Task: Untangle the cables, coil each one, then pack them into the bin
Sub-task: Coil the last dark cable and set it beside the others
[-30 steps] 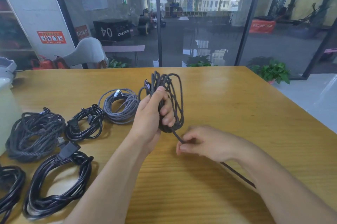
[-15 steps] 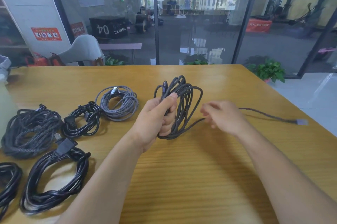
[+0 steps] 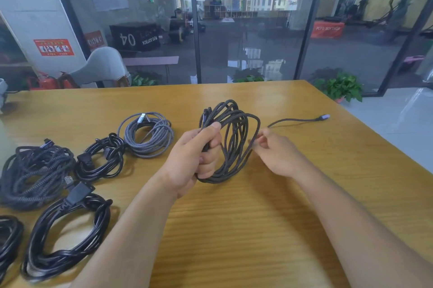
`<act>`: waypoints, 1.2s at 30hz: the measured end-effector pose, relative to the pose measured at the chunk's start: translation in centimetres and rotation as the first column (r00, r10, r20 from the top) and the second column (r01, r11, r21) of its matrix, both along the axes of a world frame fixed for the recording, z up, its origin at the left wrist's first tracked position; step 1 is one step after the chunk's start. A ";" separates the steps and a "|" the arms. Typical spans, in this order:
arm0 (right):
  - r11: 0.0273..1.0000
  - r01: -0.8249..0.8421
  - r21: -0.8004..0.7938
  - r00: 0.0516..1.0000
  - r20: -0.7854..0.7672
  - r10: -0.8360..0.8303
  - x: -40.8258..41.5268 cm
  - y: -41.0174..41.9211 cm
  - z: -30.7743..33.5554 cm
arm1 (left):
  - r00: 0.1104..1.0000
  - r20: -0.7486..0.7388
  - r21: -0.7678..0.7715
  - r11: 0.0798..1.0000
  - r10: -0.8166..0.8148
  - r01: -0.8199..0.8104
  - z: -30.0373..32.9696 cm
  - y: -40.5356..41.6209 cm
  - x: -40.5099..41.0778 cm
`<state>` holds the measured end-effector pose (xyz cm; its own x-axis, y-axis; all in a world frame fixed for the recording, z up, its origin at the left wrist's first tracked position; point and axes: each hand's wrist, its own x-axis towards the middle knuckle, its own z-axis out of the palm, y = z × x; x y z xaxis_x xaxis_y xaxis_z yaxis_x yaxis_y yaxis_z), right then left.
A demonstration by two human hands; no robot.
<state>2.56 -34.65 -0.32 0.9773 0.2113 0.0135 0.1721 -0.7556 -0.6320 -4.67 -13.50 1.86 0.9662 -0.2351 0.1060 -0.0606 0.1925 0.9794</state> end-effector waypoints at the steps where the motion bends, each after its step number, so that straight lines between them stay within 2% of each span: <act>1: 0.979 0.053 0.195 0.996 -0.074 -0.039 0.2 0.1 -0.3 | 1.000 -0.001 0.006 1.000 -0.010 0.010 0.0 0.0 0.0; 2: 0.895 0.134 0.426 0.984 -0.164 -0.070 0.5 0.1 -0.5 | 1.000 -0.004 0.014 1.000 -0.021 0.021 0.0 -0.1 0.0; 4: 0.588 0.298 0.752 0.939 -0.343 -0.036 1.2 -0.6 -0.4 | 0.999 -0.014 0.036 0.998 -0.044 0.044 0.0 -0.3 0.0; 5: 0.463 0.357 0.812 0.916 -0.402 -0.001 1.5 -0.9 -0.3 | 0.998 -0.021 0.047 0.997 -0.055 0.056 -0.1 -0.4 0.0; 6: 0.398 0.390 0.830 0.897 -0.440 0.037 1.6 -1.1 -0.1 | 0.997 -0.029 0.059 0.996 -0.067 0.069 -0.1 -0.5 0.0; 7: 0.403 0.402 0.822 0.885 -0.462 0.059 1.6 -1.2 -0.1 | 0.996 -0.035 0.070 0.994 -0.079 0.082 -0.2 -0.6 0.0; 9: 0.478 0.373 0.795 0.879 -0.468 0.091 1.2 -0.7 -0.1 | 0.994 -0.048 0.086 0.991 -0.095 0.099 -0.4 -0.7 0.0; 13: 0.619 0.209 0.757 0.888 -0.412 0.203 0.7 -0.2 -0.3 | 0.992 -0.086 0.041 0.994 -0.097 0.101 -0.3 -0.5 0.0; 16: 0.703 0.150 0.695 0.932 -0.337 0.134 0.3 0.1 -0.2 | 0.991 -0.102 0.020 0.995 -0.090 0.093 -0.2 -0.1 0.0; 18: 0.648 0.037 0.760 0.973 -0.175 0.150 0.1 0.2 -0.2 | 0.989 -0.116 0.024 0.996 -0.088 0.092 -0.2 -0.1 0.1; 20: 0.547 -0.173 0.819 0.958 0.011 0.286 -0.2 0.1 -0.2 | 0.986 -0.128 0.033 0.994 -0.102 0.107 -0.2 -0.1 0.0; 23: 0.603 -0.344 0.720 0.910 0.096 0.404 -0.5 0.2 0.0 | 0.974 -0.146 0.065 0.981 -0.171 0.182 -0.1 0.3 -0.2; 27: 0.591 -0.316 0.742 0.900 0.038 0.434 -0.7 1.1 0.2 | 0.970 -0.115 0.160 0.960 -0.212 0.229 -0.1 0.2 -0.3; 31: 0.624 -0.279 0.730 0.943 0.086 0.320 -1.0 1.8 0.5 | 1.000 0.024 0.262 0.965 -0.012 0.005 -0.3 0.2 0.0; 34: 0.639 -0.252 0.727 0.966 0.154 0.206 -2.0 2.2 0.4 | 0.977 0.169 0.268 0.948 0.131 -0.173 -0.9 0.1 0.4; 36: 0.613 -0.237 0.753 0.970 0.150 0.191 -2.3 2.4 0.4 | 0.948 0.260 0.268 0.929 0.184 -0.254 -1.2 0.0 0.7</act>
